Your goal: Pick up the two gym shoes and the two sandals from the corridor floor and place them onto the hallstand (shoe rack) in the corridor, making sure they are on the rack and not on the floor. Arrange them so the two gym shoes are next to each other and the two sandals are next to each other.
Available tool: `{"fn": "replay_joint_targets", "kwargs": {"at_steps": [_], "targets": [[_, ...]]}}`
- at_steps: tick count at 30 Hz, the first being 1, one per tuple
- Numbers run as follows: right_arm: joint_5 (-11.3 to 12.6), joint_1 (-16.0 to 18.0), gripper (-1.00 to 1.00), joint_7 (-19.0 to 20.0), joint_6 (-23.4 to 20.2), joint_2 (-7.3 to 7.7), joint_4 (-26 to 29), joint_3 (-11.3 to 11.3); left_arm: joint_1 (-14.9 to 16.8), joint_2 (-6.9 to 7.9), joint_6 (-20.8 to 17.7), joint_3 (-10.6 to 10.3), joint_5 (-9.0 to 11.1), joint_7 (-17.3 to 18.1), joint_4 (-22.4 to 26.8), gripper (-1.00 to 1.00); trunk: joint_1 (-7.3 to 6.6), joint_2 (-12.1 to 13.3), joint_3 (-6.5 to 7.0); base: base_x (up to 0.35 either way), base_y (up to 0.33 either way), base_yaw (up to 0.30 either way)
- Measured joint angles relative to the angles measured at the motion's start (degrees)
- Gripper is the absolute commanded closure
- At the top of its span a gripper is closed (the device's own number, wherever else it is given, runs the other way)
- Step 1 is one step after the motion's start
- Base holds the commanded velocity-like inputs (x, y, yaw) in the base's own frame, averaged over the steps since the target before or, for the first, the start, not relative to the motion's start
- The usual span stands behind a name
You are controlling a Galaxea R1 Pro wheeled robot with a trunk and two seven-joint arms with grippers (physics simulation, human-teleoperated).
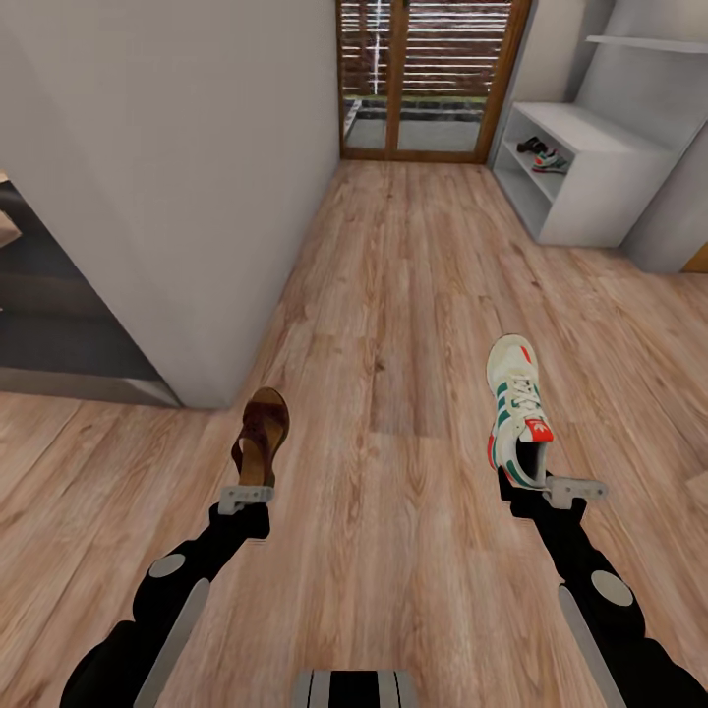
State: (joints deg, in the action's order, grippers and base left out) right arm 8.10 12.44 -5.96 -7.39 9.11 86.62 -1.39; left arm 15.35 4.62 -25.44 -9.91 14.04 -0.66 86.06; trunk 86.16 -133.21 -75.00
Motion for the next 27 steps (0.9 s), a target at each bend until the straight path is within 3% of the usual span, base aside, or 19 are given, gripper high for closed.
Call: {"fn": "replay_joint_targets", "kwargs": {"at_steps": [13,20,27], "targets": [[0.0,0.0,1.00,0.0,0.0,0.00,0.0,0.0,0.0,0.00,0.0,0.0,0.1,0.0,0.0,1.00,0.00,0.0,0.00,0.333,0.000,-0.004],[0.0,0.0,1.00,0.0,0.0,0.00,0.0,0.0,0.0,0.00,0.0,0.0,0.1,0.0,0.0,1.00,0.00,0.0,0.00,0.333,0.000,-0.194],[0.0,0.0,1.00,0.0,0.0,0.00,0.0,0.0,0.0,0.00,0.0,0.0,0.1,0.0,0.1,1.00,0.00,0.0,0.00,0.333,0.000,-0.037]]}}
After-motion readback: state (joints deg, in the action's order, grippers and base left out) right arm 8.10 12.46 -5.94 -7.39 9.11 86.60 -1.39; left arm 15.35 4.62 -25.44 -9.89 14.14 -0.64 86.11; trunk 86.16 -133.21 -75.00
